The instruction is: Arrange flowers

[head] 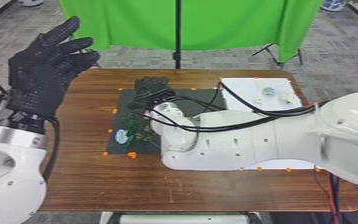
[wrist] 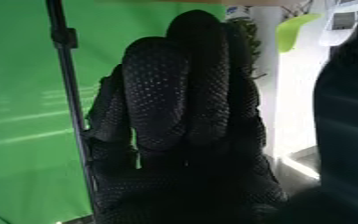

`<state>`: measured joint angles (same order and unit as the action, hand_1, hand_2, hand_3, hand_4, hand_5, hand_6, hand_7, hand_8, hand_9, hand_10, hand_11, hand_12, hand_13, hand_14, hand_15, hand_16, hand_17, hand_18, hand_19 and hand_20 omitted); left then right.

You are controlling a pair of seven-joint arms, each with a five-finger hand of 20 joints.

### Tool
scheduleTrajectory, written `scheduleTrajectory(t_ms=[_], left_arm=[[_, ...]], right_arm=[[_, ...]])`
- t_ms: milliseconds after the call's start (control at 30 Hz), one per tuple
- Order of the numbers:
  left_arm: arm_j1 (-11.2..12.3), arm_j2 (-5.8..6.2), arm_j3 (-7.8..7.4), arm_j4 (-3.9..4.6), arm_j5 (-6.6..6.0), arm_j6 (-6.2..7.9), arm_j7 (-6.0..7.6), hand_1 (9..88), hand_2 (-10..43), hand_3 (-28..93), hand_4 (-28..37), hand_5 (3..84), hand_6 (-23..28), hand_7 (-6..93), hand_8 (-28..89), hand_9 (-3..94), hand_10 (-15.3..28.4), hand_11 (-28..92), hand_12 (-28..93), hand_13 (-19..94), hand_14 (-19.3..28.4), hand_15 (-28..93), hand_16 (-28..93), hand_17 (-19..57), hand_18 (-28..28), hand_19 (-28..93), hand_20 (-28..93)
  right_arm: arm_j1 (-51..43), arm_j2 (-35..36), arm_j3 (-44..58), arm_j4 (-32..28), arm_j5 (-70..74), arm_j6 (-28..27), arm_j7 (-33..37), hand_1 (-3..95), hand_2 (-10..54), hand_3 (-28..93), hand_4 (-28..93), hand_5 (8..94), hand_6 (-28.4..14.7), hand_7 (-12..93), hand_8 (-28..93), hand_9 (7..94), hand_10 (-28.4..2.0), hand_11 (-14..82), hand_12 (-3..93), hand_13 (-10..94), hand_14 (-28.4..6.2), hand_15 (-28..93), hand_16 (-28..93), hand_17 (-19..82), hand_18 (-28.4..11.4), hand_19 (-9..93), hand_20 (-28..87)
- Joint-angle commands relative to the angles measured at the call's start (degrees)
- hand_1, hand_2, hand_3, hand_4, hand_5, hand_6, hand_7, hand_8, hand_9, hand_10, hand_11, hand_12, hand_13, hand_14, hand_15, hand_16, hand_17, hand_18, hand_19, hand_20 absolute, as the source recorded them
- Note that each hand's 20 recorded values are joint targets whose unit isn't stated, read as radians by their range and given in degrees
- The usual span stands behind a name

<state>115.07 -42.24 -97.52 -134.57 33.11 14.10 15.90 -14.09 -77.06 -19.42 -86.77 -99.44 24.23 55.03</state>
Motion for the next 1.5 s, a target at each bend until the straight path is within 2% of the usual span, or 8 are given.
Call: scheduleTrajectory(t_ms=[33,233,333,633,667,900,1100,1500], left_arm=[[4.4,-1.80,-2.01,-0.99,-0.03,0.99,0.03,20.4,9.3,76,-28.3,34.5,9.1,12.6,-8,30.1,19.8,28,11,24,28.3,59,-11,-6.7,26.5,63,17],[3.6,-1.55,-0.99,-0.78,0.01,0.99,0.68,20.5,9.3,76,-28.3,34.5,9.1,12.6,-8,30.1,19.8,28,11,24,28.3,59,-11,-6.8,26.5,63,17],[3.1,-1.62,-0.47,-0.63,0.04,0.76,0.75,20.5,9.3,76,-28.3,34.5,9.1,12.6,-8,30.0,19.8,28,11,24,28.3,59,-12,-6.8,26.5,63,17],[6.1,-1.07,-2.26,-1.03,-0.34,0.34,2.49,20.5,9.3,76,-28.3,34.6,9.1,12.6,-8,30.0,19.9,28,11,24,28.3,59,-12,-6.7,26.4,63,17],[3.7,-1.36,-1.13,-0.82,0.04,0.95,0.94,20.5,9.3,76,-28.3,34.6,9.2,12.6,-8,30.0,19.9,28,11,24,28.3,59,-12,-6.8,26.4,63,17],[3.1,-1.02,-0.48,-0.59,-0.06,0.91,0.84,20.7,9.3,76,-28.3,34.7,9.2,12.7,-8,30.1,19.9,28,11,24,28.3,59,-12,-6.8,26.4,63,17],[2.8,-0.91,-0.28,-0.52,-0.12,0.79,0.72,20.8,9.2,76,-28.3,34.8,9.3,12.7,-8,30.1,19.9,28,11,24,28.3,59,-12,-6.8,26.4,63,17],[2.8,-1.34,-0.28,-0.16,-0.13,0.34,0.45,20.9,9.3,77,-28.3,34.8,9.3,12.7,-8,30.2,19.8,28,11,24,28.2,59,-12,-6.8,26.4,63,17]], right_arm=[[-4.1,4.3,7.6,-1.3,3.2,-15.4,-2.3,16.9,6.8,78,-27,63.2,-2.0,20,-14,74.0,-14.6,41.7,19.6,63,-13.7,73,16,22,-23.4,87,32],[-6.8,5.2,10.8,-1.4,4.5,-22.6,-2.0,12.9,11.7,83,-23,57.2,-3.2,17,-13,65.1,-20.1,39.2,18.7,55,-17.2,75,14,17,-24.2,82,34],[-6.8,5.2,10.5,-1.5,3.8,-23.2,-1.2,11.5,12.9,84,-23,55.8,-3.6,16,-13,63.5,-20.7,39.0,18.8,53,-17.9,75,14,15,-24.2,80,34],[-6.0,4.6,9.3,-2.4,5.0,-25.3,-1.5,10.4,13.7,84,-22,56.8,-2.8,15,-13,58.6,-22.8,38.2,18.5,47,-19.5,78,13,13,-24.1,79,35],[-7.2,5.0,11.9,-2.1,4.2,-28.1,-2.5,10.3,13.6,84,-22,56.4,-2.3,15,-13,54.8,-23.5,38.2,18.8,46,-19.8,78,12,12,-23.8,78,35],[-6.9,4.8,11.5,-2.4,4.8,-27.7,-3.7,10.1,13.4,83,-23,51.4,-0.6,14,-13,48.3,-24.1,35.9,18.0,41,-20.4,79,11,9,-23.0,76,35],[-7.1,4.7,11.9,-2.9,5.3,-28.4,-4.4,10.1,13.2,83,-24,43.8,1.1,14,-13,46.8,-24.2,36.3,17.8,39,-20.6,79,10,9,-22.7,75,36],[-6.9,4.6,11.8,-4.7,4.2,-27.2,-6.9,10.4,13.0,83,-24,38.5,2.3,15,-14,45.3,-24.0,36.9,17.4,38,-20.6,80,9,8,-22.4,74,36]])
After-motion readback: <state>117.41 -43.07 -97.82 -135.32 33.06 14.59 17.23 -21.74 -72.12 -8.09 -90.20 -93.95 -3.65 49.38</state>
